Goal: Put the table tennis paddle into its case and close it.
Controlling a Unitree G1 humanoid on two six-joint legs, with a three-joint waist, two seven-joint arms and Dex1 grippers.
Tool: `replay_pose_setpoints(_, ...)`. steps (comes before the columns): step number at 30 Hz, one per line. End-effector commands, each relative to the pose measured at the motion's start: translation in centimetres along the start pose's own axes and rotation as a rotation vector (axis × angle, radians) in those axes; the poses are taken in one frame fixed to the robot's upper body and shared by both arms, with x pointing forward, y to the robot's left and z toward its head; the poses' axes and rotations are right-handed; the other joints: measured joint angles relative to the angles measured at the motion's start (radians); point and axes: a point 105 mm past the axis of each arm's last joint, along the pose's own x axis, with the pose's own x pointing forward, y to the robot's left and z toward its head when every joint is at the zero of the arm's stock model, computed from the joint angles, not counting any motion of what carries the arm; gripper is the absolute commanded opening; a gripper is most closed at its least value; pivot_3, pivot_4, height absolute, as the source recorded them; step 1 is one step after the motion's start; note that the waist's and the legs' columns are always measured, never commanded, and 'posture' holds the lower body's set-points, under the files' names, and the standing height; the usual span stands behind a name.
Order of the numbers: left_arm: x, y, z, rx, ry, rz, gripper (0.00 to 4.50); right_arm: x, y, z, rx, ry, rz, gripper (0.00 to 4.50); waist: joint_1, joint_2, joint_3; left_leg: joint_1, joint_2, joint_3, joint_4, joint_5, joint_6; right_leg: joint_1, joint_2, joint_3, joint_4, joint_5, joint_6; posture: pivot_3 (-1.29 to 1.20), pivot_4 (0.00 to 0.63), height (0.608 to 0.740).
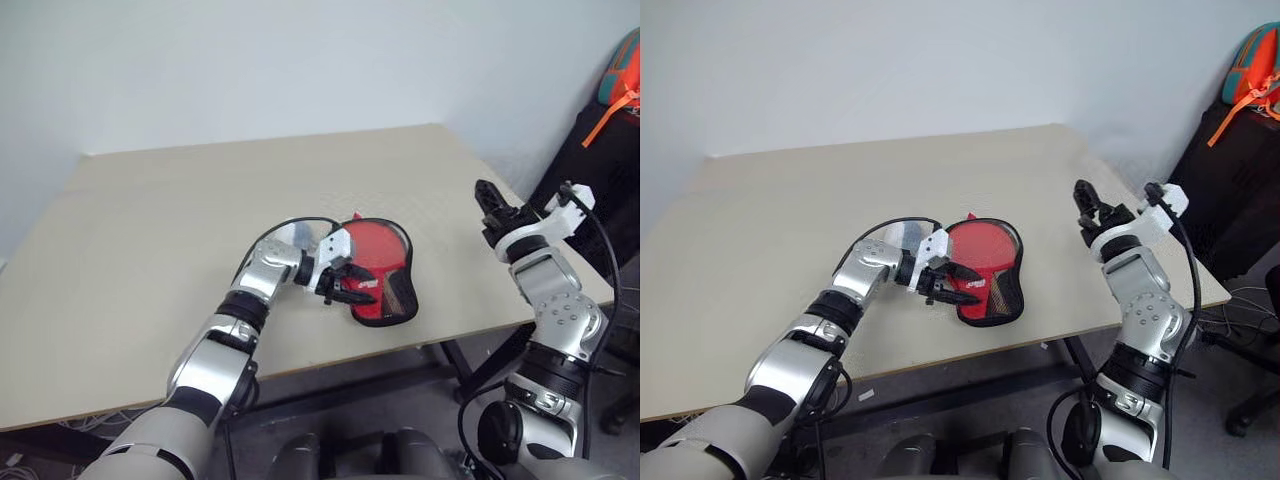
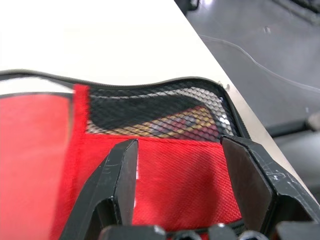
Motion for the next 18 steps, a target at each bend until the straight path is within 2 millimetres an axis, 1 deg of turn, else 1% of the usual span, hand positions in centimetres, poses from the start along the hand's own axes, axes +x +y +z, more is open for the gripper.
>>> replay_pose_setpoints(1, -1.0, 1.1, 2.5, -0.002, -0.096, 0.061, 2.77, 0.1, 0.8, 1.2, -0.011, -0.048, 0.025, 4.11, 0.0, 0.0, 0.0, 0.0, 0.0, 0.0, 0.0, 0.0, 0.0, 0.0, 0.0, 0.0, 0.0, 0.0, 0.0, 0.0, 0.0, 0.74)
replay_pose_setpoints(2, -1.6, 1.7, 2.5, -0.049, -0.111, 0.107, 2.77, 0.2, 0.9, 1.0, -0.018, -0.043, 0.026, 4.11, 0.0, 0.0, 0.0, 0.0, 0.0, 0.0, 0.0, 0.0, 0.0, 0.0, 0.0, 0.0, 0.0, 0.0, 0.0, 0.0, 0.0, 0.74)
replay_pose_setpoints(3, -2.0, 2.3, 2.1, -0.097, -0.1, 0.156, 2.77, 0.3, 1.0, 0.8, -0.022, -0.038, 0.026, 4.11, 0.0, 0.0, 0.0, 0.0, 0.0, 0.0, 0.0, 0.0, 0.0, 0.0, 0.0, 0.0, 0.0, 0.0, 0.0, 0.0, 0.0, 0.74)
replay_pose_setpoints(4, -2.4, 2.8, 1.4, -0.142, -0.07, 0.207, 2.77, 0.4, 1.0, 0.6, -0.024, -0.033, 0.025, 4.11, 0.0, 0.0, 0.0, 0.0, 0.0, 0.0, 0.0, 0.0, 0.001, 0.001, 0.0, 0.0, 0.0, 0.0, 0.001, 0.0, 0.0, 0.74)
replay_pose_setpoints(5, -2.8, 3.2, 0.1, -0.176, -0.011, 0.253, 2.77, 0.5, 0.9, 0.4, -0.024, -0.028, 0.024, 4.11, 0.0, 0.0, 0.0, 0.0, 0.0, 0.0, 0.0, 0.0, 0.001, 0.001, 0.0, 0.0, 0.0, 0.0, 0.001, 0.0, 0.0, 0.74)
replay_pose_setpoints(6, -2.9, 3.2, -1.1, -0.213, 0.058, 0.269, 2.77, 0.6, 0.9, 0.2, -0.023, -0.025, 0.022, 4.11, 0.0, 0.0, 0.0, 0.0, 0.0, -0.001, 0.0, 0.0, 0.001, 0.001, 0.0, 0.0, 0.0, 0.0, 0.001, 0.0, 0.0, 0.74)
replay_pose_setpoints(8, -2.9, 2.9, -2.3, -0.303, 0.101, 0.276, 2.77, 0.8, 0.8, -0.2, -0.018, -0.015, 0.019, 4.11, 0.0, 0.0, 0.0, 0.0, 0.0, -0.001, 0.0, 0.001, 0.001, 0.001, 0.0, 0.0, 0.0, 0.0, 0.001, 0.0, 0.0, 0.74)
replay_pose_setpoints(11, -2.8, 3.0, -2.5, -0.411, 0.112, 0.298, 2.77, 1.0, 0.9, -0.6, -0.016, -0.004, 0.023, 4.11, 0.001, 0.0, 0.0, 0.0, -0.001, -0.001, 0.0, 0.001, 0.001, 0.001, 0.0, 0.0, 0.0, 0.0, 0.001, 0.0, 0.0, 0.74)
replay_pose_setpoints(14, -2.6, 2.9, -3.5, -0.544, 0.169, 0.327, 2.77, 1.1, 1.2, -1.0, -0.012, 0.004, 0.033, 4.11, 0.001, 0.0, 0.0, 0.001, -0.001, -0.001, 0.001, 0.001, 0.001, 0.003, 0.0, 0.0, 0.0, 0.0, 0.001, 0.0, 0.0, 0.74)
replay_pose_setpoints(18, -2.3, 2.2, -2.8, -0.738, 0.128, 0.286, 2.77, 1.2, 1.1, -1.5, -0.007, 0.012, 0.032, 4.11, 0.0, 0.0, 0.0, 0.001, -0.001, -0.002, 0.001, 0.0, 0.001, 0.003, 0.0, 0.0, 0.0, 0.0, 0.001, 0.0, 0.0, 0.74)
